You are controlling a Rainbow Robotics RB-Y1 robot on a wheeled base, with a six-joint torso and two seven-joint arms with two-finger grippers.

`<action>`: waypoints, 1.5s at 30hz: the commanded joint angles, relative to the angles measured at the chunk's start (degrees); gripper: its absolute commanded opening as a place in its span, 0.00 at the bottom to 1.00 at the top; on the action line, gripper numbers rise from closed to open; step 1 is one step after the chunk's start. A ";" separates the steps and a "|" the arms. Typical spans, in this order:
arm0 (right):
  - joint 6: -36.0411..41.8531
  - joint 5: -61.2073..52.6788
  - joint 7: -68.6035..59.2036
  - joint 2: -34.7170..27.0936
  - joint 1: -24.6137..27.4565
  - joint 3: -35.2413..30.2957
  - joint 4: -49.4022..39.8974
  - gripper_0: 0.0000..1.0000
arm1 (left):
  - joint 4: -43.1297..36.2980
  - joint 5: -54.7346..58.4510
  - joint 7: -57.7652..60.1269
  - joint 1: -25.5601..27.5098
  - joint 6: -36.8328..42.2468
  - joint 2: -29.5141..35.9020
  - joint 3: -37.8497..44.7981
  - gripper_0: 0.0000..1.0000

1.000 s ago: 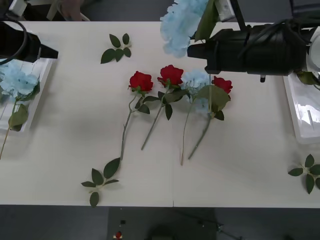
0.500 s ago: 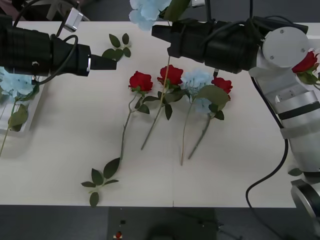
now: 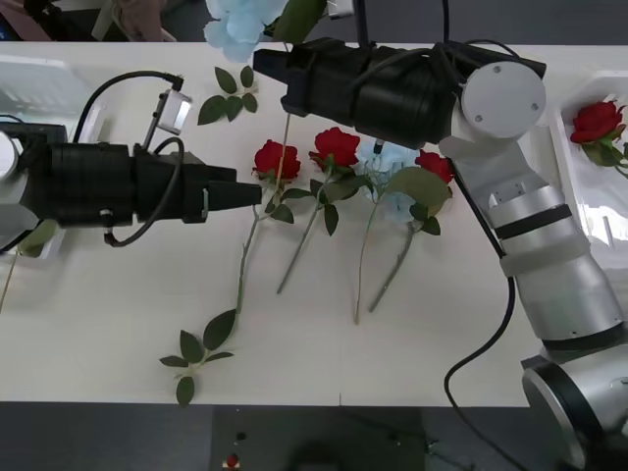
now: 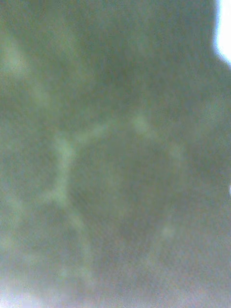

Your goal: Put the red flowers into the right box and the blue flowers into the left box

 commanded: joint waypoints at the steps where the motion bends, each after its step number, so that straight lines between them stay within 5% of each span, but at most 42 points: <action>1: -1.46 -0.13 2.14 2.79 -5.43 1.18 3.53 0.00 | -1.78 -2.60 -1.81 -1.31 -2.72 -3.97 2.00 1.00; 4: -2.25 -0.13 2.67 4.46 -7.45 1.54 6.78 0.00 | -1.70 -5.50 -1.81 -1.31 -4.56 -7.14 2.00 1.00; 6: -2.60 -0.13 2.85 4.90 -8.07 1.54 7.84 0.00 | -1.70 -6.82 -1.81 -1.31 -5.27 -7.84 2.08 0.89; 8: -2.77 -0.04 3.02 5.26 -8.59 1.62 8.98 0.00 | -1.70 -7.96 -1.81 -1.31 -6.15 -8.02 2.00 0.37; 9: -2.77 -0.04 3.11 5.34 -8.77 1.71 9.07 0.00 | -1.70 -8.14 -1.81 -1.31 -6.41 -7.75 2.08 0.03; 10: -2.77 -0.04 3.11 5.34 -8.77 1.80 9.07 0.00 | -1.70 -8.14 -1.81 -1.31 -6.59 -7.66 2.08 0.00; 28: -2.95 -0.92 2.76 5.17 -8.77 2.06 9.07 0.00 | -1.70 -7.61 -2.25 -1.23 -7.64 -6.26 2.00 0.00; 29: -2.95 -0.83 2.67 4.82 -8.77 2.15 9.07 0.05 | -1.70 -7.61 -2.33 -1.23 -7.73 -6.26 2.08 0.00; 30: -2.95 -0.39 2.67 4.02 -9.03 2.59 9.07 0.39 | -1.61 -7.52 -2.42 -1.31 -7.82 -6.17 2.08 0.00; 33: -2.86 0.23 2.41 1.48 -9.65 4.08 9.07 0.59 | -1.70 -7.52 -2.60 -1.31 -8.34 -5.82 2.08 0.00; 38: -2.86 -2.67 1.44 -2.22 -9.74 6.81 9.07 0.67 | -1.43 -5.15 -2.42 -0.52 -11.16 -3.27 2.08 0.00; 45: -0.23 -3.38 0.47 -3.62 -9.82 6.63 11.09 0.76 | 4.28 2.23 -3.04 0.88 -11.60 10.26 3.14 0.00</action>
